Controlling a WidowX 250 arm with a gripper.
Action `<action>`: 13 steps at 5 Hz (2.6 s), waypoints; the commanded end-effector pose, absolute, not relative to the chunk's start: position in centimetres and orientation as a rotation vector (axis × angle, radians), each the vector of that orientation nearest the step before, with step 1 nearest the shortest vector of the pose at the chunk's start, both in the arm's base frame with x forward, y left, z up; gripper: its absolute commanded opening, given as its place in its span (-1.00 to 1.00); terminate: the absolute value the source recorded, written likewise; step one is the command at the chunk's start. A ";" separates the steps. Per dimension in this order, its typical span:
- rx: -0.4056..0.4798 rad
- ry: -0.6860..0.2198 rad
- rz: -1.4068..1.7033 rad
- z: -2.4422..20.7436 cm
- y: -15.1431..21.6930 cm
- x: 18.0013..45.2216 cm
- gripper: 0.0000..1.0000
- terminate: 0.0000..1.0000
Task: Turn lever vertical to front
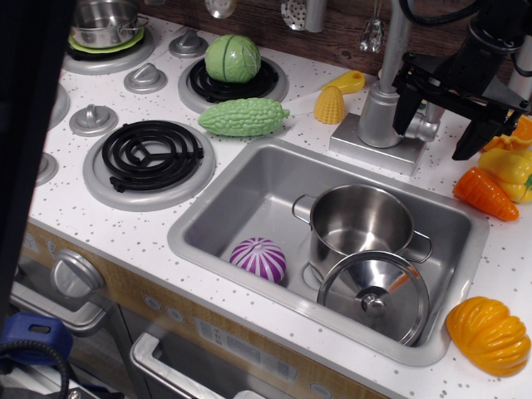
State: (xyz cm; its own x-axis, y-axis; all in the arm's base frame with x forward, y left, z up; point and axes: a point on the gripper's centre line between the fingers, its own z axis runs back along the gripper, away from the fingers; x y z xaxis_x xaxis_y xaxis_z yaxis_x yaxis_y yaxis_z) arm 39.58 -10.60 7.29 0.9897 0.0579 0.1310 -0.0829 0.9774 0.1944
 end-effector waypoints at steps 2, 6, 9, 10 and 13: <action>0.242 -0.178 0.065 8.1 -11.1 40.3 1.00 -1.00; 0.292 -0.399 0.103 11.4 -10.9 43.7 1.00 -1.00; 0.307 -0.463 0.101 11.1 -9.4 45.6 1.00 -1.00; 0.307 -0.467 0.112 10.9 -9.2 46.0 -1.00 -1.00; 0.263 -0.351 0.246 10.7 -12.4 42.0 -1.00 -1.00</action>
State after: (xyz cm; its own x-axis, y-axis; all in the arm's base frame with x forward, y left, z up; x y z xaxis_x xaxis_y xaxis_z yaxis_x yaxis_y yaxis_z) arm 42.03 -10.49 7.26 0.9247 0.2356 0.2989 -0.3107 0.9210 0.2352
